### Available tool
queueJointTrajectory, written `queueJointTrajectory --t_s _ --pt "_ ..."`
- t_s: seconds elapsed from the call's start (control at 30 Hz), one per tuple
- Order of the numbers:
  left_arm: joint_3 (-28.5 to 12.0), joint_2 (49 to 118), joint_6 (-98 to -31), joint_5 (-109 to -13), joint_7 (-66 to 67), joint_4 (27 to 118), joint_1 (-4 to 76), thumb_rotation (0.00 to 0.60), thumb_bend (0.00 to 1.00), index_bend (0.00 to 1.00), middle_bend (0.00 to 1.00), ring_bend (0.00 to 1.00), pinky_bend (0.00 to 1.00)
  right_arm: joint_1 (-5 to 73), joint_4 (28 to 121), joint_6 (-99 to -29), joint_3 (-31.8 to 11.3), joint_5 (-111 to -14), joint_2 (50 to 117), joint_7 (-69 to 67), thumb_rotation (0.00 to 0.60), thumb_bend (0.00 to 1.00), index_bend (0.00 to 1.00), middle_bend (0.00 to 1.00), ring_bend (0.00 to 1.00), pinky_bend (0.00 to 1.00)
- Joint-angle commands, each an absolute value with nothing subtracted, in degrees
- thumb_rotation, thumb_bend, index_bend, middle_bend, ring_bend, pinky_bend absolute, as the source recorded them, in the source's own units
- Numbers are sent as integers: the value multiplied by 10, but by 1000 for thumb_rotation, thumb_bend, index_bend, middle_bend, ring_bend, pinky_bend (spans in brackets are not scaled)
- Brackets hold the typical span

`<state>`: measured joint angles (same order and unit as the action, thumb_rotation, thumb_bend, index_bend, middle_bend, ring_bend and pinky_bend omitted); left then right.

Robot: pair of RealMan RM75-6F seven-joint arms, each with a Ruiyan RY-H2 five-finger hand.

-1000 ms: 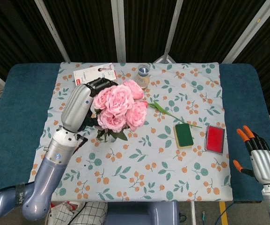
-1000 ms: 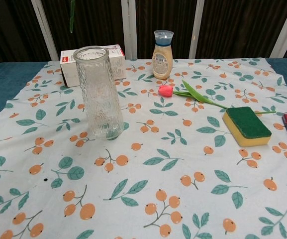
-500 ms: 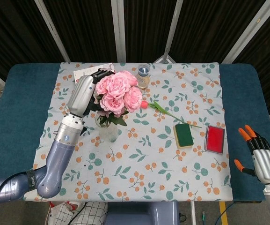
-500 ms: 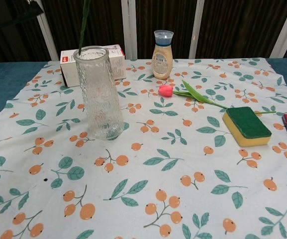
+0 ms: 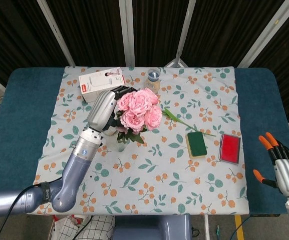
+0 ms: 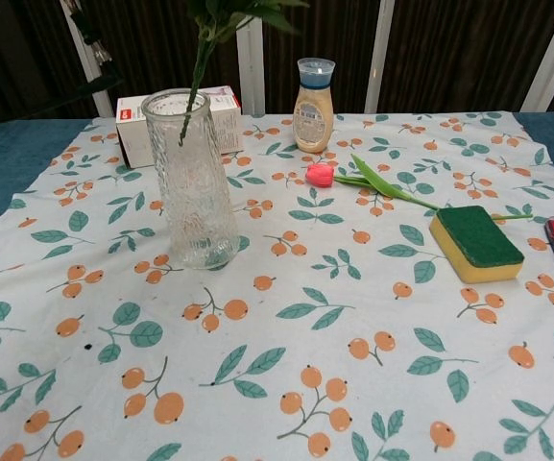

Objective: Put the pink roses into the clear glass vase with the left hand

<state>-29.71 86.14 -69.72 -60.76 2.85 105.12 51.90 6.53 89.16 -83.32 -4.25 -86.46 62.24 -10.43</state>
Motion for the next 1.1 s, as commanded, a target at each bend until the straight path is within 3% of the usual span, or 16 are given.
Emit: queueJointTrajectory --t_s 0.03,0.17,0.53,0.77,0.93,1.1 --pt "-290 860 -695 -608 23 1050 514 600 280 377 419 297 406 64 891 -835 -44 -863 621 -108 600 301 117 36 71 135" --pt "-275 852 -692 -609 35 1053 508 600 280 280 330 220 376 63 892 -834 -44 -861 618 -113 600 301 117 36 71 137" --pt "-241 801 -713 -608 77 1089 465 600 275 167 235 146 339 60 894 -835 -43 -860 613 -119 600 301 117 36 71 136" --pt "-223 743 -681 -594 52 1106 434 600 143 17 80 1 218 60 899 -834 -43 -860 614 -114 600 301 117 36 71 137" --pt "-210 691 -700 -637 -26 1138 377 600 131 1 76 0 216 61 898 -833 -43 -859 615 -111 600 301 117 36 71 137" --pt "-152 643 -780 -734 -88 1156 280 600 131 26 107 1 213 60 900 -836 -43 -862 616 -110 600 301 117 36 71 137"
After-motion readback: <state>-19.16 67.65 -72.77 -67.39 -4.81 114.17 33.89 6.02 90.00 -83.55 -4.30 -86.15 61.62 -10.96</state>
